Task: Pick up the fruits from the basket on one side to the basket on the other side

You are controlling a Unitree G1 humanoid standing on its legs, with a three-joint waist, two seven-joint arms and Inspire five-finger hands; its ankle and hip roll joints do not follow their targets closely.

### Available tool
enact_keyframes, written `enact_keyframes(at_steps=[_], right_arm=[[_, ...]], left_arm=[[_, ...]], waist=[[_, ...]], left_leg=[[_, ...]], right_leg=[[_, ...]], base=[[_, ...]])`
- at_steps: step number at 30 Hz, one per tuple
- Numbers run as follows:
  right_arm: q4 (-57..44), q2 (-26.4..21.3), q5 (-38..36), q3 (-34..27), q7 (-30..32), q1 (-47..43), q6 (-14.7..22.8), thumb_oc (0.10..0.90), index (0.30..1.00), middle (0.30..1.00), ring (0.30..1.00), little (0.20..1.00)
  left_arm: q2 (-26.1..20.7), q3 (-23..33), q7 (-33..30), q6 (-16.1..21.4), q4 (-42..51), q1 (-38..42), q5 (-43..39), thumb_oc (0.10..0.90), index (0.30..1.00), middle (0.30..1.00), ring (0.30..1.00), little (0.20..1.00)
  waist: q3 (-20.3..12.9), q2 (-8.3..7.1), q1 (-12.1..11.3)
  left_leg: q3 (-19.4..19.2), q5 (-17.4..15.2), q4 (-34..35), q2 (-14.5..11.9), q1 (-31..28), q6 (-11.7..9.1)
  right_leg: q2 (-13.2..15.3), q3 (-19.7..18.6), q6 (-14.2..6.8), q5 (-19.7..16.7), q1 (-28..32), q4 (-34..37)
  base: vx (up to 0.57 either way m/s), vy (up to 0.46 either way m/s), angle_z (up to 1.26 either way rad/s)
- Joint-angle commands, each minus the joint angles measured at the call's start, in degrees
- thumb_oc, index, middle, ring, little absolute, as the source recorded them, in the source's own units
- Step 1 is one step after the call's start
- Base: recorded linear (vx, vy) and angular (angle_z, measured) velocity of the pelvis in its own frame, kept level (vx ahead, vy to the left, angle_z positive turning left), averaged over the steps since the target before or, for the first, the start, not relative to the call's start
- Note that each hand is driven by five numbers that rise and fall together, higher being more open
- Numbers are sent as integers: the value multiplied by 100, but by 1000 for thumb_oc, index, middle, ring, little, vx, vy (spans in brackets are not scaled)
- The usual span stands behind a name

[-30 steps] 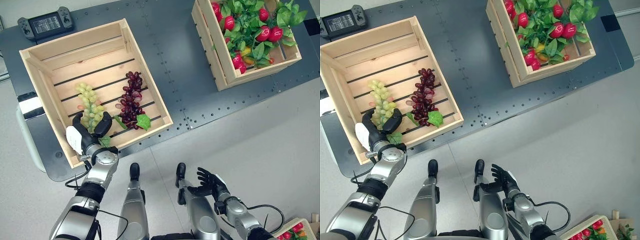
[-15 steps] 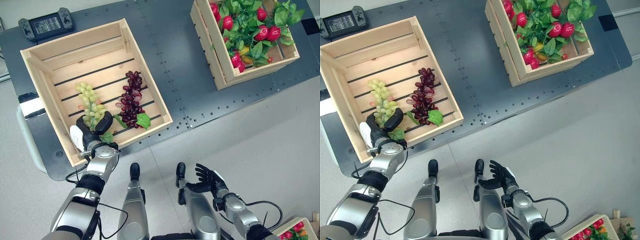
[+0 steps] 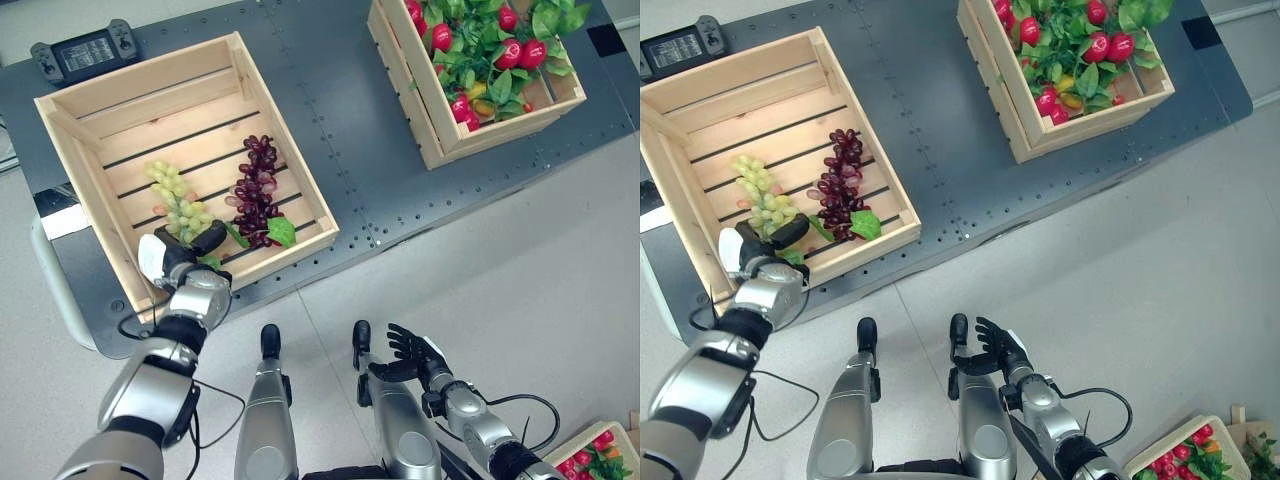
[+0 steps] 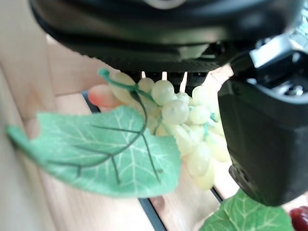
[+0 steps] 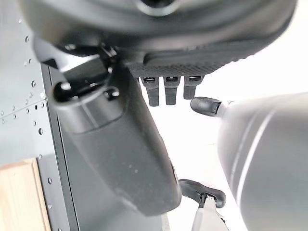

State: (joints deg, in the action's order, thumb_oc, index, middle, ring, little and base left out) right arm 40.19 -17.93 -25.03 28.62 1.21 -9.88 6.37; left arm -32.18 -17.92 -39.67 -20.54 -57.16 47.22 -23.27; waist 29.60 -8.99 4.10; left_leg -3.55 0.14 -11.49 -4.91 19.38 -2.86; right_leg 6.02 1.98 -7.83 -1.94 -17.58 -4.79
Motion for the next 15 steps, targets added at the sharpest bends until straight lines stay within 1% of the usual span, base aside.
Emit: enact_keyframes(at_steps=[1,2,3,4,5,11,15], right_arm=[[-428,-525,59,174,240,2,56,800,900,900,900,900],[-450,-554,52,172,246,-5,29,800,900,900,900,900],[-461,-581,62,163,244,1,16,800,900,900,900,900],[-459,-608,59,158,242,-11,18,800,900,900,900,900],[-443,-634,77,136,226,-3,33,800,900,900,900,900],[-390,-652,35,109,253,-3,82,800,900,900,900,900],[-366,-635,9,126,271,-17,83,800,900,900,900,900]], left_arm=[[-247,150,1195,-528,-1164,145,-485,631,646,646,646,646],[-270,121,1285,-540,-1208,168,-453,587,580,580,580,580],[-301,69,1365,-575,-1230,201,-447,558,538,538,538,538],[-328,29,1430,-604,-1255,244,-434,463,394,394,394,394],[-356,-22,1512,-645,-1284,284,-427,400,300,300,300,300],[-425,-138,1770,-787,-1266,341,-304,400,300,300,300,300],[-486,-145,1883,-723,-1288,381,-313,400,300,300,300,300]], waist=[[19,-34,194],[19,-16,206],[19,6,218],[19,21,236],[19,48,244],[19,86,230],[19,90,209]], left_leg=[[-197,-431,-687,182,80,194],[-201,-425,-696,187,97,189],[-210,-417,-696,195,106,195],[-215,-398,-697,205,132,194],[-232,-408,-707,207,129,196],[-223,-398,-740,239,212,209],[-233,-396,-714,253,202,233]], right_leg=[[-98,-6,105,32,42,-352],[-93,-15,109,35,28,-355],[-86,-22,113,33,14,-362],[-76,-32,114,26,-17,-370],[-70,-39,113,31,-17,-372],[-38,-15,102,21,-93,-402],[-38,-7,98,23,-105,-413]], base=[[-2,55,-4],[2,59,-9],[-1,48,-17],[5,51,-15],[-2,42,-5],[1,1,2],[0,0,0]])
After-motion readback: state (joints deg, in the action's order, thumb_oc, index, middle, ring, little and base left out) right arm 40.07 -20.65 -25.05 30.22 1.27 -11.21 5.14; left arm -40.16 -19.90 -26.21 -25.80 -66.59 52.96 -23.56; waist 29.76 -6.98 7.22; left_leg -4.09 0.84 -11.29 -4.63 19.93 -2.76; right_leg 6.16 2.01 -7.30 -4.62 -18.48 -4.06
